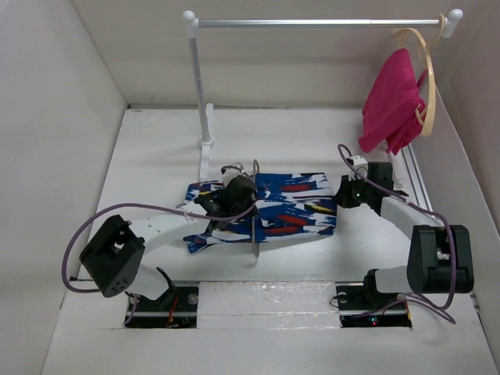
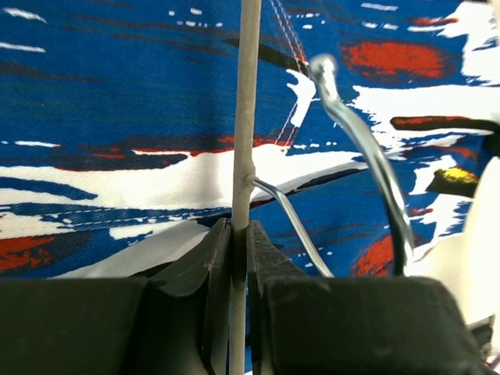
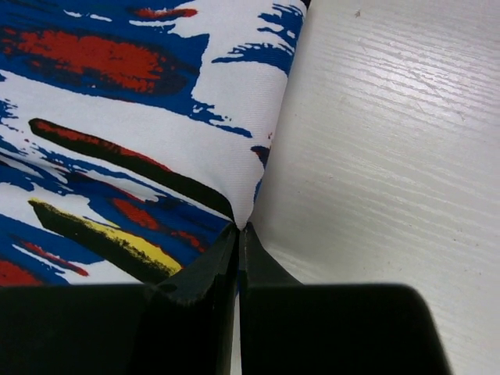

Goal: Place the trousers on the hanger
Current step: Place trousers on hanger

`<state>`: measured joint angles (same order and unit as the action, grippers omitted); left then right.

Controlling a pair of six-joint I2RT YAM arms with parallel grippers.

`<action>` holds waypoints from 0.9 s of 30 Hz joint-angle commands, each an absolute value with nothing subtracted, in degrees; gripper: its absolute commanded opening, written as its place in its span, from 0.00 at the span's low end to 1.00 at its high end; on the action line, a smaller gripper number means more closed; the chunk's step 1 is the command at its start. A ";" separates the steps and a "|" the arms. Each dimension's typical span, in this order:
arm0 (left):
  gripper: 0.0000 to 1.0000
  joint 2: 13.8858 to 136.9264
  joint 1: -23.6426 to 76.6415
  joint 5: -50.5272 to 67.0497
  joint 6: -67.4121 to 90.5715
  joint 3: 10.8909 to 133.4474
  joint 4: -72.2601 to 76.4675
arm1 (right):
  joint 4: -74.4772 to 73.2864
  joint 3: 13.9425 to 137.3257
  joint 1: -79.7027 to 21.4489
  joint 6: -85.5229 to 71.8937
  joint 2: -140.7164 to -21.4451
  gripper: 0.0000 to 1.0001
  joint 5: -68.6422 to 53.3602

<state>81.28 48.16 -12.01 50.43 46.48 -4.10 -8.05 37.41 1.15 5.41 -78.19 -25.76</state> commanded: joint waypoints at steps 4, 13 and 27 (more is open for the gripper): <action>0.00 75.50 47.72 -16.61 49.13 50.54 -8.09 | -9.31 39.11 0.79 7.65 -73.56 0.30 -21.18; 0.00 72.95 47.72 -17.67 40.79 71.78 -19.59 | -24.07 53.40 -7.97 7.04 -56.02 0.65 -23.37; 0.00 76.20 47.20 -16.52 37.35 89.38 -24.08 | 2.26 63.72 -43.93 -20.65 -60.36 0.70 -19.69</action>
<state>77.54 47.33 -16.69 37.78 86.70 -28.64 -7.77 64.18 -40.99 -13.30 -56.34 -21.69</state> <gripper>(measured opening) 0.036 0.704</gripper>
